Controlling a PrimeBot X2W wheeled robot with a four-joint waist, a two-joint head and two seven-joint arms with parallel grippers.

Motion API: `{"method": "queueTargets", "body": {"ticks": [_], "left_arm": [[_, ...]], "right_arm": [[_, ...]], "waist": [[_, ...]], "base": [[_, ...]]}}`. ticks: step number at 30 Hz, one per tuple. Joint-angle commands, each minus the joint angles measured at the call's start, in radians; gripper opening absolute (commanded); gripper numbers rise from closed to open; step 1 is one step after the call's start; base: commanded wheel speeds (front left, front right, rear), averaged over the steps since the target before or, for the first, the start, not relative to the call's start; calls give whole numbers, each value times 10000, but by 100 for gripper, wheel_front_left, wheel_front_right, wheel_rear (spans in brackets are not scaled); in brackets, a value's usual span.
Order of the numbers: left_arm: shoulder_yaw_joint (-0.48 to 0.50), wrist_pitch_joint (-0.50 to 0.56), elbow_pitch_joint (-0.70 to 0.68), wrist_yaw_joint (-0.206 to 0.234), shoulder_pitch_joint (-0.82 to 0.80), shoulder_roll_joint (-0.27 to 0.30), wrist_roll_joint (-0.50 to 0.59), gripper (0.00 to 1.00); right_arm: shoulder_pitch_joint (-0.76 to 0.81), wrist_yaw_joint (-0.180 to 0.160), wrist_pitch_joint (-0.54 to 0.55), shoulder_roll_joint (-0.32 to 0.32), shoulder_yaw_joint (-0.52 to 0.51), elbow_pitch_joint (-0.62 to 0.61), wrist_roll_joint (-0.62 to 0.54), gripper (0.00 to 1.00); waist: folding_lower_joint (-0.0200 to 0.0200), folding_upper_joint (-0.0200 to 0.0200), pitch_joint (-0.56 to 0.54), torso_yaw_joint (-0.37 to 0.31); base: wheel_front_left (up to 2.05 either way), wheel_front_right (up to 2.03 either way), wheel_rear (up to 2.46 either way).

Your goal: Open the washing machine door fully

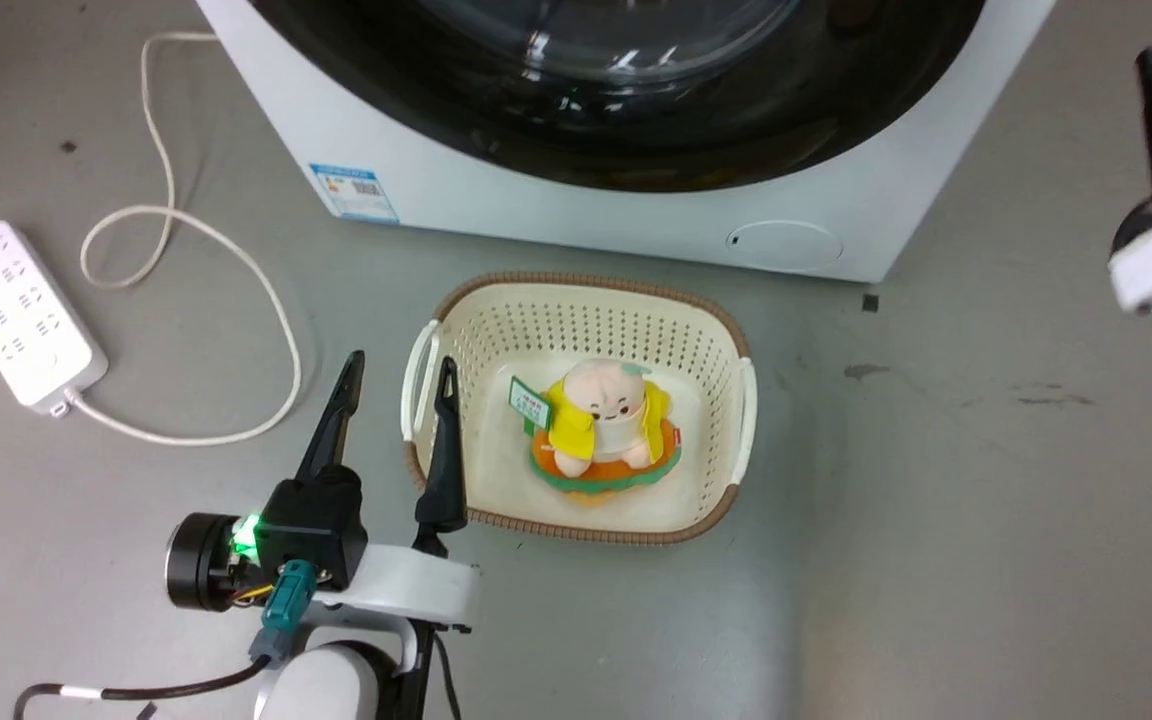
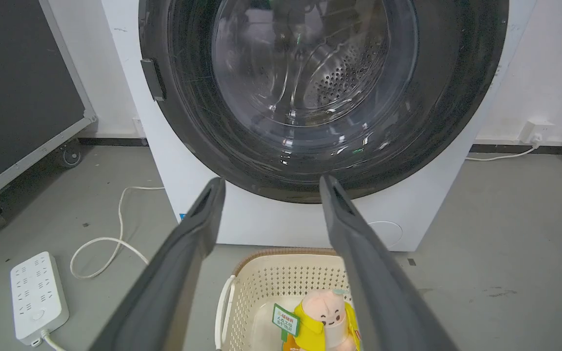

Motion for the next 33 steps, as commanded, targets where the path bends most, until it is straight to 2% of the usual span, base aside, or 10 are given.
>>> {"method": "queueTargets", "body": {"ticks": [1, 9, 15, 23, 30, 33], "left_arm": [[-109, -135, -59, 64, -197, 10, -45, 100], [-324, -282, -94, 224, -370, 11, -160, 100], [-580, -428, -159, 380, -572, 11, -246, 100], [-876, -574, -224, 570, -799, 12, -360, 100], [-1132, -720, -284, 740, -1007, 12, -462, 100], [-1256, -783, -315, 820, -1099, 13, -528, 100]], "right_arm": [[-626, -3, 207, 39, -189, 267, 249, 0], [-2240, -3, 1165, 127, -870, 1522, 717, 0], [-3859, -4, 2513, 126, -1648, 2978, 1058, 0], [-5250, -4, 3451, -140, -2201, 4072, 867, 0], [-6596, -5, 4494, -351, -3072, 5276, 887, 0], [-7255, -5, 4379, -460, -3422, 5573, 737, 0]], "waist": [[-1, -1, 163, 105], [-1, -1, 590, 352], [-1, -1, 979, 593], [-1, -1, 1367, 847], [-1, -1, 1737, 1117], [-1, -1, 1921, 1244]], "base": [[0, 0, 0], [0, 0, 0], [0, 0, 0], [0, 0, 0], [0, 0, 0], [0, 0, 0]]}}
